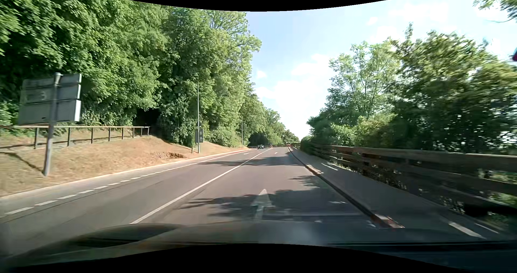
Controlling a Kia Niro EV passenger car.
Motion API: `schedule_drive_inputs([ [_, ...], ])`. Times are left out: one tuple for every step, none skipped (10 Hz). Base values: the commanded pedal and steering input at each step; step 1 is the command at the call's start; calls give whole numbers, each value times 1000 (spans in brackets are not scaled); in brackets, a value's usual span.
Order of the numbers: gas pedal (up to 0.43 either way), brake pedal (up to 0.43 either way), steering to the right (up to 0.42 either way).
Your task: Follow the waypoints while adhering to traffic rules and regulations
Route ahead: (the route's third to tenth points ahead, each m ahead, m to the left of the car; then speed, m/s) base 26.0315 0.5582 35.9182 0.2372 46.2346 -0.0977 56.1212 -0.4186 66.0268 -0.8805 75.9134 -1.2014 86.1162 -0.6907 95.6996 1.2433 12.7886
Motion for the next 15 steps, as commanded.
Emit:
schedule_drive_inputs([
  [150,6,5],
  [150,6,6],
  [150,6,7],
  [150,6,6],
  [150,6,6],
  [150,6,6],
  [150,6,6],
  [150,6,7],
  [150,6,8],
  [150,6,8],
  [150,6,8],
  [150,6,8],
  [150,6,7],
  [150,6,7],
  [150,6,7],
])
